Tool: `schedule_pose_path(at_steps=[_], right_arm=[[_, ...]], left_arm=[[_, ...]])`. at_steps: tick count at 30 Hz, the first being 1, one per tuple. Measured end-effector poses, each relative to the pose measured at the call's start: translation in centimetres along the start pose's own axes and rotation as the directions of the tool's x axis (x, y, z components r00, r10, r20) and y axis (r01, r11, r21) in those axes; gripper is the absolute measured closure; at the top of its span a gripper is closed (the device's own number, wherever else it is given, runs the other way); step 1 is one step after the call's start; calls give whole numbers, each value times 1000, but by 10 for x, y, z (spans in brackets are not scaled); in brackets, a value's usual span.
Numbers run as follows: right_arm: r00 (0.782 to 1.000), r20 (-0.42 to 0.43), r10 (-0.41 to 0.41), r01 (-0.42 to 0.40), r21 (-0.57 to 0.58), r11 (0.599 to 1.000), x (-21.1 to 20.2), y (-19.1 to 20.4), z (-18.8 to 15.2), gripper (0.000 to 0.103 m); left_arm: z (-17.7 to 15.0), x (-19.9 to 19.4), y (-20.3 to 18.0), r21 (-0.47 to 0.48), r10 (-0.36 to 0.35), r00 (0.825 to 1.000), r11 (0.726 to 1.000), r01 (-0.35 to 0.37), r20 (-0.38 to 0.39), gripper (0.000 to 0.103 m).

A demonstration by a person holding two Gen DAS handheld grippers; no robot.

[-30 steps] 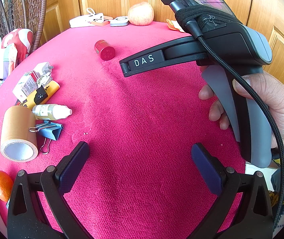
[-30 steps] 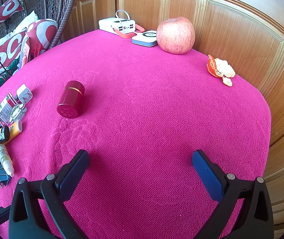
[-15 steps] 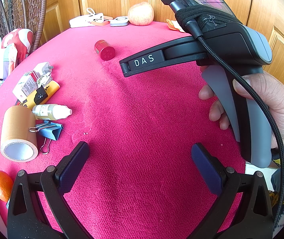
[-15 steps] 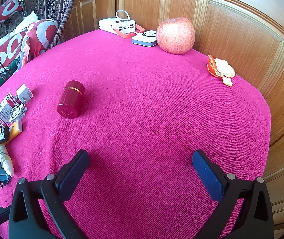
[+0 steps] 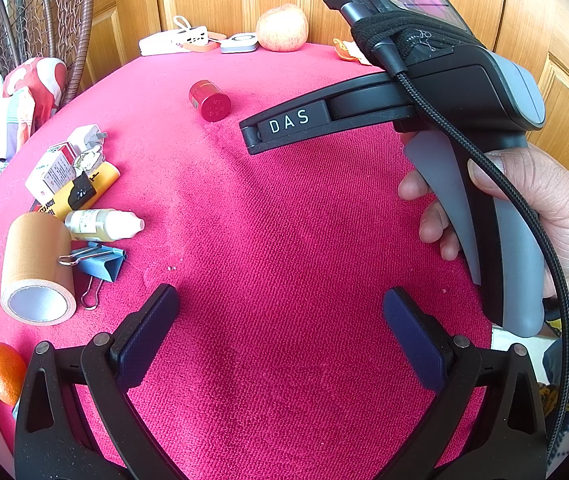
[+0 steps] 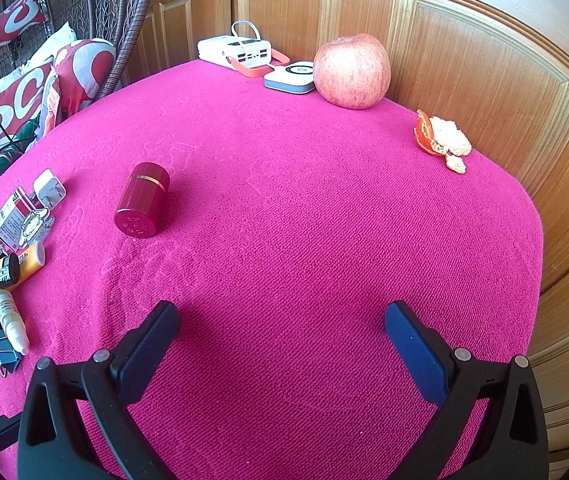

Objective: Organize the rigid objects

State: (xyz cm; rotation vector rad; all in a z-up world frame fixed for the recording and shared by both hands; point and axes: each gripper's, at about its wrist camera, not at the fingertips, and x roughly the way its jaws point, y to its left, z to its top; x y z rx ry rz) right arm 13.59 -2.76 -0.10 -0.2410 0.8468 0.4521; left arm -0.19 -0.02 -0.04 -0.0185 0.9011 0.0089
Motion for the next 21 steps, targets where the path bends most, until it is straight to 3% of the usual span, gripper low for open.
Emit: schedule_pose_path(at_steps=[21], right_arm=[[1000, -1, 0, 0, 0, 1000, 0, 0, 0, 0]], left_arm=[[-1, -1, -1, -9, 12, 1000, 1000, -12, 1, 0]])
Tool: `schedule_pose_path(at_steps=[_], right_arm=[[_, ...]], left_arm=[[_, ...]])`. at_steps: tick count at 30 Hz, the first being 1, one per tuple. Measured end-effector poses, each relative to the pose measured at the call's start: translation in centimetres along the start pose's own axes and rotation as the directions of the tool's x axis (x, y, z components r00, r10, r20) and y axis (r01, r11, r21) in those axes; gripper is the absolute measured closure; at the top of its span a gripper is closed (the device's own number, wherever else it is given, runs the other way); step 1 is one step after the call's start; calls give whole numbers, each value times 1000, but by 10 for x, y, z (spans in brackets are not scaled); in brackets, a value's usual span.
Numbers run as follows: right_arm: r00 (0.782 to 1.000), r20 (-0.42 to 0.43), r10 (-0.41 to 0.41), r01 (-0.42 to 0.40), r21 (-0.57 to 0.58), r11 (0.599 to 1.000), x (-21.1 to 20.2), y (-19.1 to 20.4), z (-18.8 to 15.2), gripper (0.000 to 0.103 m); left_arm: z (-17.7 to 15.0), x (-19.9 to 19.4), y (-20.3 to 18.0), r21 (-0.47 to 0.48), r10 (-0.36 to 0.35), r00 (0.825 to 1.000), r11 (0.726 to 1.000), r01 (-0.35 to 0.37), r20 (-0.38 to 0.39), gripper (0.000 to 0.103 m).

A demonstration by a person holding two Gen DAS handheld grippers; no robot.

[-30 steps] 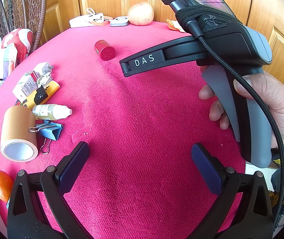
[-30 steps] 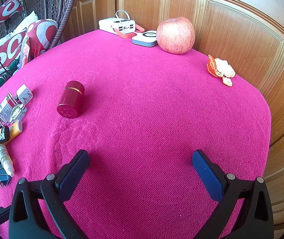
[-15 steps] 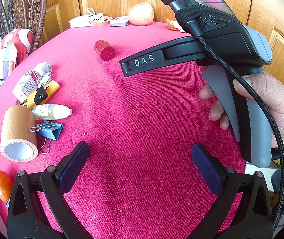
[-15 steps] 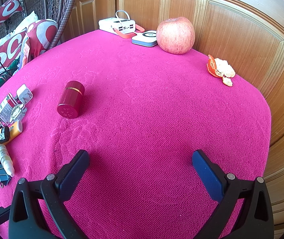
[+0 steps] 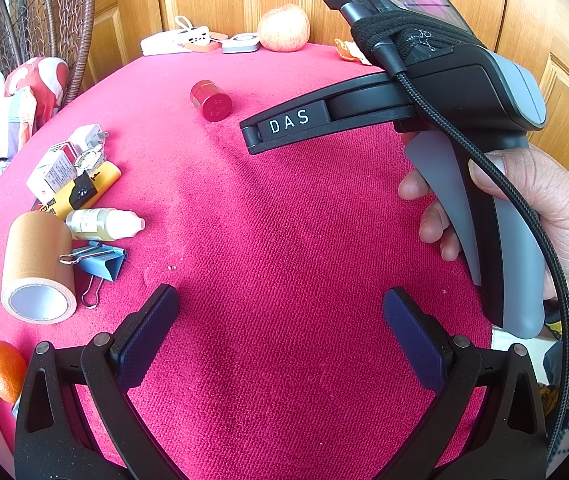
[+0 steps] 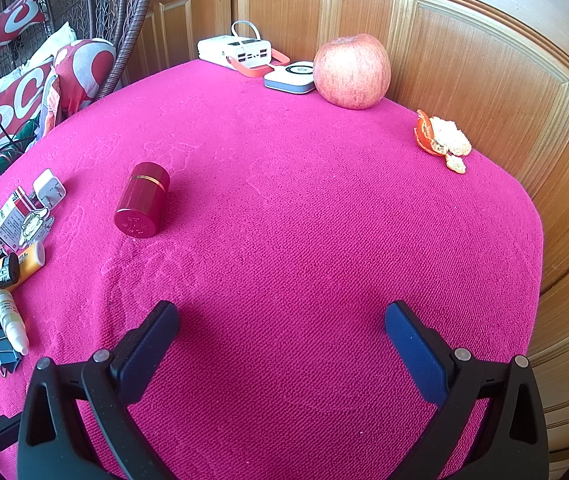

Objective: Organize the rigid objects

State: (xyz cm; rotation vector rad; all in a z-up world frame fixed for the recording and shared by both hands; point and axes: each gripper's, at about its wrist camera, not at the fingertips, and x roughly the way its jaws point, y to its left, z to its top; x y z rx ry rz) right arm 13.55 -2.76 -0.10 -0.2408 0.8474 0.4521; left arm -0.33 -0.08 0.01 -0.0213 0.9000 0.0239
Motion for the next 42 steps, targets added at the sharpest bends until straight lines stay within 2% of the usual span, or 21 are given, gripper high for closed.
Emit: schedule_pose_path(at_steps=[3, 6, 9, 10, 12, 14, 15, 17, 21, 26, 31, 33, 36, 38, 39, 42], right_arm=[[1000, 0, 0, 0, 0, 1000, 0, 0, 0, 0], [1000, 0, 0, 0, 0, 1000, 0, 0, 0, 0], [1000, 0, 0, 0, 0, 1000, 0, 0, 0, 0], [1000, -1, 0, 0, 0, 1000, 0, 0, 0, 0], [1000, -1, 0, 0, 0, 1000, 0, 0, 0, 0], [1000, -1, 0, 0, 0, 1000, 0, 0, 1, 0], [1000, -1, 0, 0, 0, 1000, 0, 0, 1, 0], [1000, -1, 0, 0, 0, 1000, 0, 0, 1, 0], [1000, -1, -1, 1, 0, 1000, 0, 0, 1, 0], [1000, -1, 0, 0, -1, 1000, 0, 0, 1, 0], [1000, -1, 0, 0, 0, 1000, 0, 0, 1, 0], [1000, -1, 0, 0, 0, 1000, 0, 0, 1, 0], [1000, -1, 0, 0, 0, 1000, 0, 0, 1, 0], [1000, -1, 0, 0, 0, 1000, 0, 0, 1, 0], [1000, -1, 0, 0, 0, 1000, 0, 0, 1, 0], [1000, -1, 0, 0, 0, 1000, 0, 0, 1, 0]], left_arm=[[-6, -10, 2, -55, 47, 999, 997, -46, 19, 0], [-18, -44, 8, -122, 59, 993, 991, -46, 105, 0], [-36, -89, 26, -200, 158, 971, 972, -121, 182, 0], [-44, -105, 37, -246, 207, 958, 957, -156, 200, 0], [-54, -124, 59, -330, 306, 934, 915, -234, 185, 0], [-65, -133, 81, -400, 405, 905, 856, -327, 127, 0], [-70, -134, 90, -423, 432, 896, 834, -354, 101, 0], [-77, -132, 103, -447, 448, 892, 810, -380, 54, 0], [-85, -124, 102, -440, 476, 879, 790, -427, 2, 0], [-85, -114, 95, -421, 469, 882, 793, -440, -40, 0], [-88, -103, 98, -423, 442, 894, 798, -430, -73, 0], [-88, -98, 97, -424, 419, 905, 808, -410, -77, 0], [-88, -91, 92, -431, 342, 937, 837, -336, -67, 0], [-89, -86, 90, -436, 309, 949, 847, -306, -66, 2], [-89, -84, 90, -435, 306, 950, 847, -305, -70, 6], [-91, -82, 92, -436, 319, 944, 841, -320, -79, 7]])
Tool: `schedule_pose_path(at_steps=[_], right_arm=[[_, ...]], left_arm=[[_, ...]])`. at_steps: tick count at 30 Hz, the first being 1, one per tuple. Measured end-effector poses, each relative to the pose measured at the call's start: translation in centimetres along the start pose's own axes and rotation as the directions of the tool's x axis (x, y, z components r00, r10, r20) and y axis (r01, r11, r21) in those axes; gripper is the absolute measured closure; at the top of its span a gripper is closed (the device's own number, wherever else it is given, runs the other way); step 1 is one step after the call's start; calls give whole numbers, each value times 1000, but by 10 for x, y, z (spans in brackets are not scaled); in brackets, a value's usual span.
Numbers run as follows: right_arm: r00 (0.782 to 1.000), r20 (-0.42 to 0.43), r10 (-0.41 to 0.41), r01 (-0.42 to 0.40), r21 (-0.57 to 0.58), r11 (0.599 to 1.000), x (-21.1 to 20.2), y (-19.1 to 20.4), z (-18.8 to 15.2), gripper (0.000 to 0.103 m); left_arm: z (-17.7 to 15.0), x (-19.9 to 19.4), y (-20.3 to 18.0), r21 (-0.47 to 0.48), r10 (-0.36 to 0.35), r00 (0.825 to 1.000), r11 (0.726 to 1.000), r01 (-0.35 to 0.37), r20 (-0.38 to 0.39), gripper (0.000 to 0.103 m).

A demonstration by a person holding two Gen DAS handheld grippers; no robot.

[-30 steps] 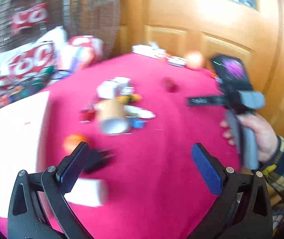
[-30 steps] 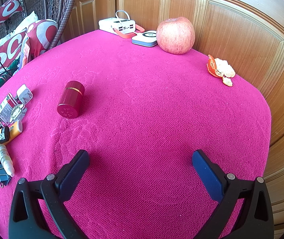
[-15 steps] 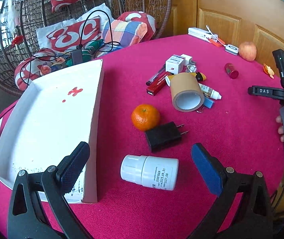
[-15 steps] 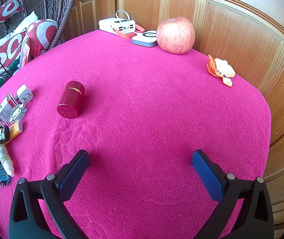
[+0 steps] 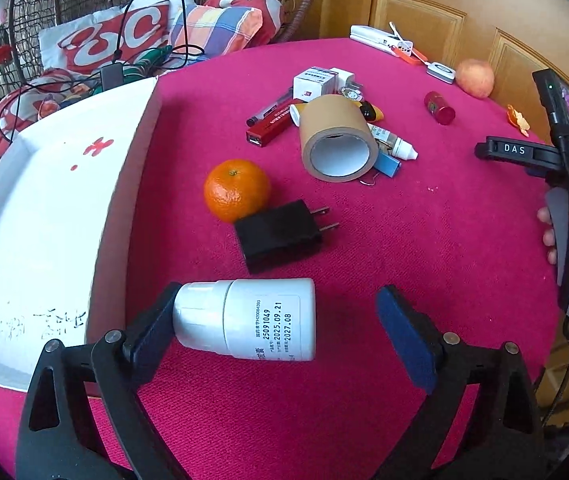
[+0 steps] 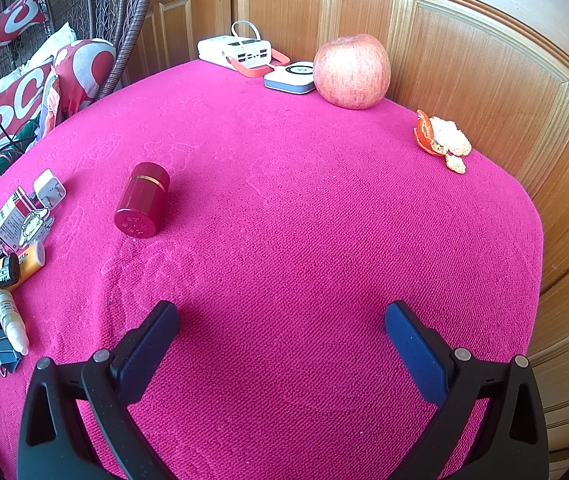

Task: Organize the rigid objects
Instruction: 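Grasp the white pill bottle lying on the table with the left gripper, then carry the pill bottle toward the white tray while the right gripper grasps the brown tape roll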

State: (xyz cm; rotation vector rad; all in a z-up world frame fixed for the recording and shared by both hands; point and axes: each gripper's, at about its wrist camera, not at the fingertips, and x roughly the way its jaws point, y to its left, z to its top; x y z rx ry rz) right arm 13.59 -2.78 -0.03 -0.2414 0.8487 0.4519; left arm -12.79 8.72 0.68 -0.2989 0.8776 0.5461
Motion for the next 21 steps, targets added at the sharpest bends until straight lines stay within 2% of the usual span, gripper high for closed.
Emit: schedule_pose_path(at_steps=[5, 6, 8, 9, 10, 18, 21], right_arm=[[1000, 0, 1, -1, 0, 1000, 0, 0, 0, 0], [1000, 0, 0, 0, 0, 1000, 0, 0, 0, 0], [1000, 0, 0, 0, 0, 1000, 0, 0, 0, 0], [1000, 0, 0, 0, 0, 1000, 0, 0, 0, 0], [1000, 0, 0, 0, 0, 1000, 0, 0, 0, 0], [1000, -1, 1, -1, 1, 1000, 0, 0, 0, 0], [1000, 2, -1, 1, -1, 1000, 0, 0, 0, 0]], left_arm=[[0, -1, 2, -3, 5, 1000, 1000, -5, 21, 9], [1, 0, 2, -2, 16, 1000, 1000, -16, 26, 13], [0, -1, 5, -1, 39, 998, 999, -39, 39, 26], [1, -2, 7, -5, 44, 998, 999, -44, 46, 35], [1, -3, 10, -13, 46, 998, 999, -45, 51, 40], [-1, -9, 15, -41, 12, 997, 999, -9, 79, 40], [0, -19, 20, -53, 6, 994, 999, 0, 113, 40]])
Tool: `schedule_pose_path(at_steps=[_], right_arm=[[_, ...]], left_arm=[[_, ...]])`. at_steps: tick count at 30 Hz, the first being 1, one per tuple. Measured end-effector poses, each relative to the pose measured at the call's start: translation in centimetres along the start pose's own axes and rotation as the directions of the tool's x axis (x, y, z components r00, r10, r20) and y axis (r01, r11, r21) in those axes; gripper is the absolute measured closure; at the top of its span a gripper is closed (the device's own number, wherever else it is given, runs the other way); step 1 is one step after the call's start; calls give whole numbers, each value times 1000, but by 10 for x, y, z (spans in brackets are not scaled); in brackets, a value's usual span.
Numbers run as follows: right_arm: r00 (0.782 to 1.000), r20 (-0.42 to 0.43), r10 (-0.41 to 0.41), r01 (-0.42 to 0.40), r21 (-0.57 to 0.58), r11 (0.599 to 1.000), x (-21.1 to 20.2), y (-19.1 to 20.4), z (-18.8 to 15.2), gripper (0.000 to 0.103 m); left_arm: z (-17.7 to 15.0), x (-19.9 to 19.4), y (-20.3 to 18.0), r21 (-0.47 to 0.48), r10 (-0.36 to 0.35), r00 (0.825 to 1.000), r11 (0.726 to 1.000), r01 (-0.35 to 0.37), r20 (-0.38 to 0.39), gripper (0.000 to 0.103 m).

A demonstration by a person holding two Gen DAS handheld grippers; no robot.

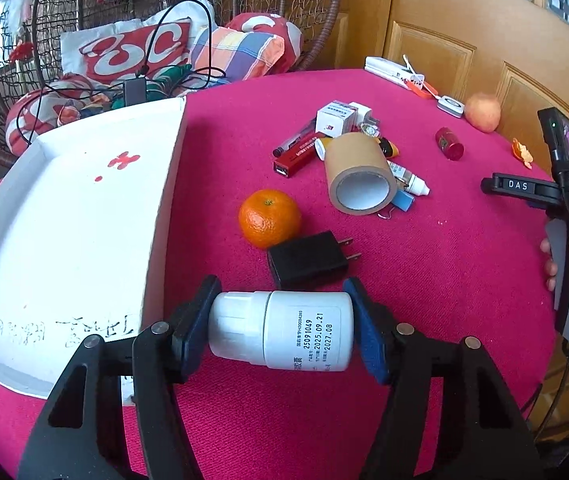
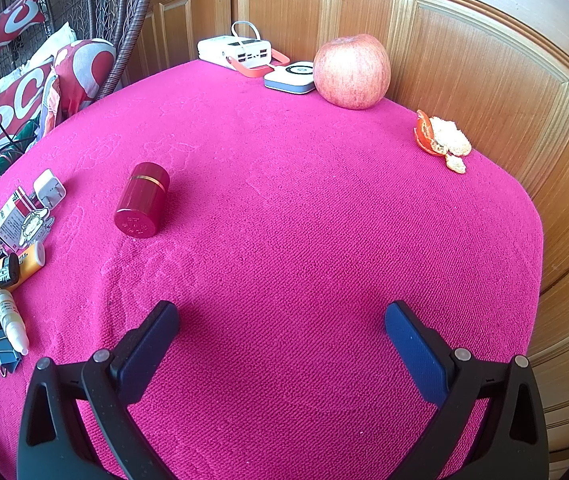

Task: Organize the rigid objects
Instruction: 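Carry the pill bottle toward the white tray while the right gripper grasps the brown tape roll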

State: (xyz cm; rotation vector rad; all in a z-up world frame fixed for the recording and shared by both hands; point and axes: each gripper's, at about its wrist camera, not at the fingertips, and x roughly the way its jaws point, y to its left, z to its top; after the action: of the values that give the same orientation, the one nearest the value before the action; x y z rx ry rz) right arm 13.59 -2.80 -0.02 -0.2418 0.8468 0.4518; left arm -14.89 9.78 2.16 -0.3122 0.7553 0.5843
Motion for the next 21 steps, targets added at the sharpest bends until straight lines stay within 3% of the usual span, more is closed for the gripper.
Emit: schedule_pose_path(at_steps=[2, 4, 5, 7, 8, 10, 12, 13, 16, 18, 21], right_arm=[[999, 21, 29, -29, -1, 1000, -5, 0, -1, 0], [985, 110, 134, -133, -23, 991, -27, 3, -5, 0], [964, 163, 210, -205, -50, 978, -40, 6, -7, 0], [896, 248, 369, -346, -133, 929, -66, 17, -8, 0], [865, 248, 437, -404, -174, 898, -76, 24, -6, 0], [820, 269, 505, -433, -285, 855, -90, 49, -9, 0], [808, 142, 572, -495, -362, 790, -95, 71, -8, 0], [818, 116, 564, -474, -421, 774, -92, 88, -12, 0], [773, 66, 630, -501, -546, 672, -99, 115, -25, 0], [780, 42, 625, -462, -634, 620, -98, 139, -31, 1], [796, -15, 605, -447, -688, 571, -84, 162, -30, 18]], left_arm=[[2, -9, 3, -5, -8, 1000, 1000, 8, 30, 40], [3, -14, 4, -5, -7, 999, 1000, 7, 49, 40], [3, -17, 4, -9, -10, 998, 1000, 11, 59, 40], [4, -21, 5, -14, -23, 997, 1000, 24, 74, 40], [3, -24, 4, -14, -26, 996, 1000, 27, 84, 40], [2, -30, 5, -10, -28, 994, 1000, 29, 103, 40], [2, -37, 5, -5, -35, 993, 999, 36, 117, 40], [1, -39, 7, -5, -38, 992, 999, 39, 122, 40], [-1, -46, 14, -17, -39, 990, 999, 42, 133, 40], [-3, -50, 19, -32, -42, 989, 998, 47, 139, 40], [-2, -52, 24, -52, -42, 988, 997, 50, 147, 40]])
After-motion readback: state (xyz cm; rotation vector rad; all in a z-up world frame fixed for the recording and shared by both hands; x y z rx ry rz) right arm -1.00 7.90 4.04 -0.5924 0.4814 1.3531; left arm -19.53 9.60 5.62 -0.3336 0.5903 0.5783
